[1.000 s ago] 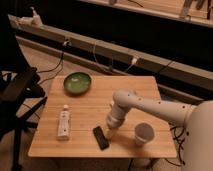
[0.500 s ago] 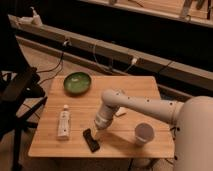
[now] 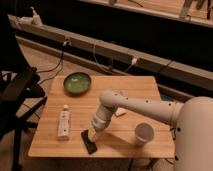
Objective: Push the eraser across the table
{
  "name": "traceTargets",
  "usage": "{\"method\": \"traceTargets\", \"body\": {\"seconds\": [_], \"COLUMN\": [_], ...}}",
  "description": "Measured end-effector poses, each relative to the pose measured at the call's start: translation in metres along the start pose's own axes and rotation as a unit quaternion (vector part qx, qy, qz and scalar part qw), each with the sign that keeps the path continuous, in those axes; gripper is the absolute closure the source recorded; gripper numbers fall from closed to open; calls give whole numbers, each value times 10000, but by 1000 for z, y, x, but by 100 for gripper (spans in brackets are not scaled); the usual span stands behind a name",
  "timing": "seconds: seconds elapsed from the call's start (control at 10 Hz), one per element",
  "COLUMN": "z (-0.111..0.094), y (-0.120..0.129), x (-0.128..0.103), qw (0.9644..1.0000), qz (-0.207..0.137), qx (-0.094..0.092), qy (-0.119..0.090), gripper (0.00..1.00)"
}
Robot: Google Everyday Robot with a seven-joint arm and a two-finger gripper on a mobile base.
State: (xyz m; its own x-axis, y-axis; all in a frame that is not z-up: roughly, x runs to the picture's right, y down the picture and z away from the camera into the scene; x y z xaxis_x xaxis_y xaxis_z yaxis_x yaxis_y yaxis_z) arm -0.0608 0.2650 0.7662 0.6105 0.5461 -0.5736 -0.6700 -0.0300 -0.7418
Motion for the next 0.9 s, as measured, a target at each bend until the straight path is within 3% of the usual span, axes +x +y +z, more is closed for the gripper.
{"method": "traceTargets", "body": {"seconds": [0.2,0.3,0.5,0.9], "z": [-17,-26,-22,-4], "y": [-4,-11,-16,2], "x": [4,12,22,0], "qw": [9994,9994,9998,9999], "qz": [140,154,87,61], "qx": [153,136,104,78], "qy": [-262,-294,-122,-44], "gripper": [99,90,74,72]}}
